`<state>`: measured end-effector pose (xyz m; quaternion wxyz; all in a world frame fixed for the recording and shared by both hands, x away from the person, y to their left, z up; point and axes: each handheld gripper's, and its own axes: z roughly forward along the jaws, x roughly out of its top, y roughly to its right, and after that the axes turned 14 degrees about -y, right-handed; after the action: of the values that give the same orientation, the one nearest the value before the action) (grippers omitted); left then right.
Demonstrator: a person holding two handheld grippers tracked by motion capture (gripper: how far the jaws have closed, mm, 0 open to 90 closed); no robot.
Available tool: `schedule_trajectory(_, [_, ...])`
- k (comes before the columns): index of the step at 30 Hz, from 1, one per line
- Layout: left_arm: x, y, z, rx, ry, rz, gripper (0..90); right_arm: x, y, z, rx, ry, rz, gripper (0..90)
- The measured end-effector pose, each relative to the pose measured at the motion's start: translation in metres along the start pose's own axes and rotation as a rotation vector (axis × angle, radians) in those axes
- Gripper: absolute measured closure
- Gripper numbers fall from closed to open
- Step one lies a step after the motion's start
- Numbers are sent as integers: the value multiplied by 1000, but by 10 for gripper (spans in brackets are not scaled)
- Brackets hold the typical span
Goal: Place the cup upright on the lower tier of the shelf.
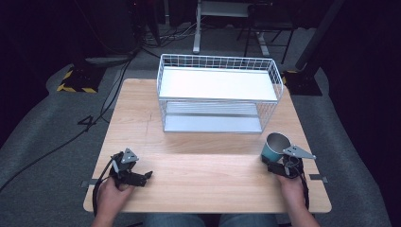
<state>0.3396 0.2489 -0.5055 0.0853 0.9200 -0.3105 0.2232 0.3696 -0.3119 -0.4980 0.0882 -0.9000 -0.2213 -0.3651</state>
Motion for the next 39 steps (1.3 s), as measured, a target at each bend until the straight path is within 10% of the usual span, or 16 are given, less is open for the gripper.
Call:
schedule_trajectory(20, [0, 0, 0, 0, -3, 1, 7, 47, -10, -9, 55, 33, -60, 246])
schedule_trajectory(39, [-1, 1, 0, 4, -4, -15, 7, 100, -36, 19, 114, 43, -126, 246])
